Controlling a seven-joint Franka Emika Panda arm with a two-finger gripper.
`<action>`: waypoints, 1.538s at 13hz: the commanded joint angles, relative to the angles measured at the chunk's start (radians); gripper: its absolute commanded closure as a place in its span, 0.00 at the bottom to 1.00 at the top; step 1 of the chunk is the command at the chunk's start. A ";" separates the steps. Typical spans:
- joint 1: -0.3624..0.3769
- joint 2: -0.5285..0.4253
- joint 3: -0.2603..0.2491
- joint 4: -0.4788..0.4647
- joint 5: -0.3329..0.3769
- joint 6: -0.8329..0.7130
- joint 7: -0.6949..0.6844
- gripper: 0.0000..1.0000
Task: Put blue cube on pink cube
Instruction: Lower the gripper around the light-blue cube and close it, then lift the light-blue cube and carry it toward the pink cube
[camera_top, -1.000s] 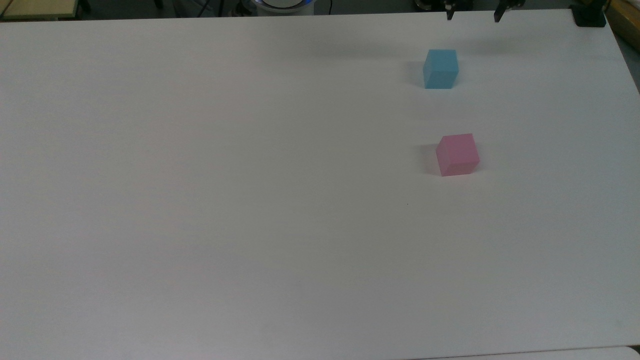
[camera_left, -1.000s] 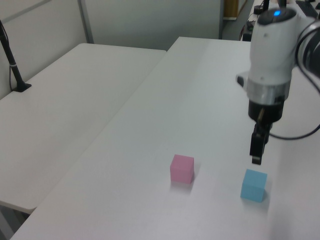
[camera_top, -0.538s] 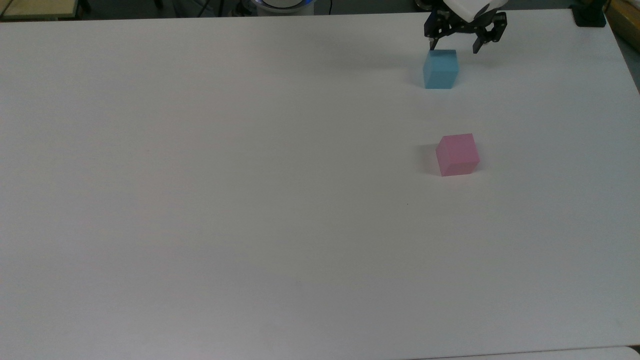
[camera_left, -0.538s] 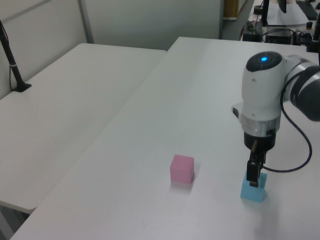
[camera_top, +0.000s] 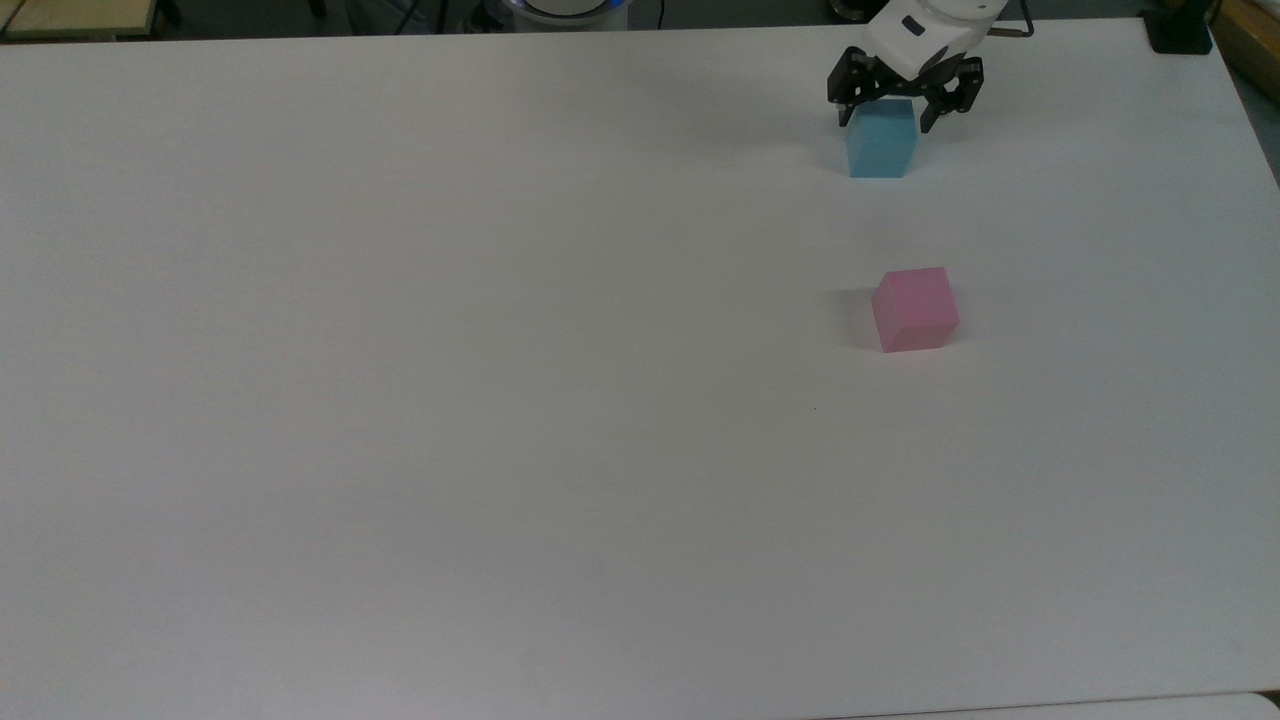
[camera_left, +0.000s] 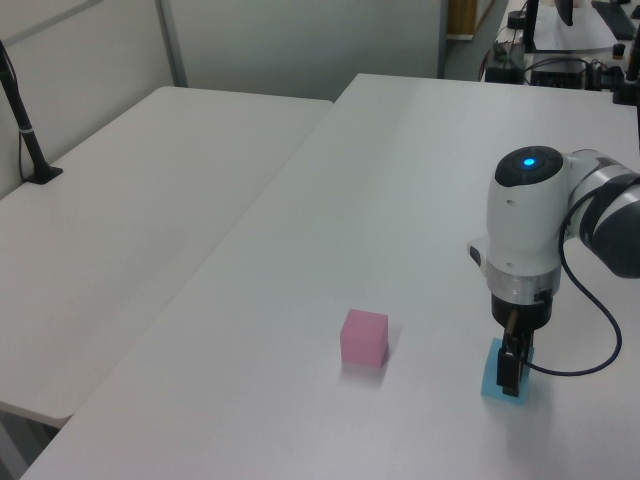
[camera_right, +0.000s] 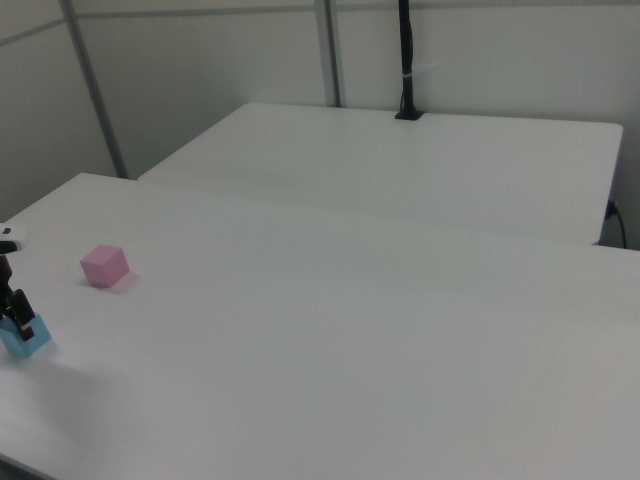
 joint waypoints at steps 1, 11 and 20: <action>0.008 0.002 -0.008 -0.024 -0.037 0.059 0.014 0.11; 0.018 -0.063 -0.008 0.046 -0.075 -0.076 -0.017 0.84; 0.019 -0.116 -0.007 0.404 -0.060 -0.452 -0.052 0.83</action>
